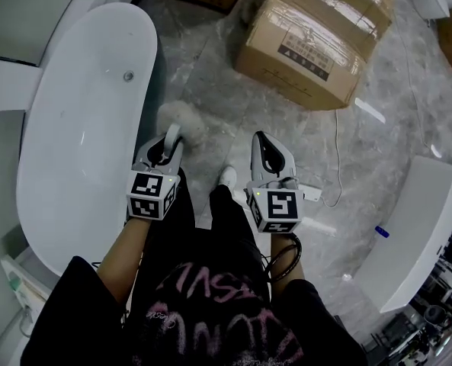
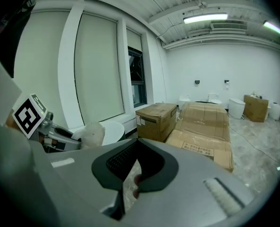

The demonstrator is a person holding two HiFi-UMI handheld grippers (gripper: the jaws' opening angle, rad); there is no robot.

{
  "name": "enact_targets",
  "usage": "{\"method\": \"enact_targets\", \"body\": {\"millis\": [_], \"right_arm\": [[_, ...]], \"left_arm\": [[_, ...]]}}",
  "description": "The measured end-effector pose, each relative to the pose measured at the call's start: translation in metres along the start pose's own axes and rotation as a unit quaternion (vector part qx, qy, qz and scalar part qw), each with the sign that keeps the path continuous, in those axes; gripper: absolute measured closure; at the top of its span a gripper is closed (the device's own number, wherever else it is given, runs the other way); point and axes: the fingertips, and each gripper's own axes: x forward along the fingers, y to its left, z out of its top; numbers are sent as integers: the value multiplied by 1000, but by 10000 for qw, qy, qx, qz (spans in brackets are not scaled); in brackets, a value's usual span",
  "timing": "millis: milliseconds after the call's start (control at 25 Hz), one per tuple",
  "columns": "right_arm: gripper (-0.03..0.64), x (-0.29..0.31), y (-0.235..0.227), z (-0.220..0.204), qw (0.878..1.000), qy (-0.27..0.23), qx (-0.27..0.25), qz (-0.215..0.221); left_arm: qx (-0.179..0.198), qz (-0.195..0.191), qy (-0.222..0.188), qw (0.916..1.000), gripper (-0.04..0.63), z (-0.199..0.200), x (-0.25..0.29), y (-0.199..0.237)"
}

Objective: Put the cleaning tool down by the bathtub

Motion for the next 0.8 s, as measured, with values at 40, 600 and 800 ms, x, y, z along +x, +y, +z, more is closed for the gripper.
{"method": "enact_targets", "body": {"millis": [40, 600, 800], "right_arm": [[594, 3, -2, -6, 10000, 45, -2, -31], [594, 58, -20, -54, 9982, 303, 445, -279], [594, 74, -17, -77, 9973, 531, 438, -271]], "left_arm": [[-11, 9, 30, 10000, 506, -2, 4, 3], [-402, 97, 512, 9978, 506, -46, 73, 50], [-321, 11, 781, 9964, 506, -67, 94, 60]]}}
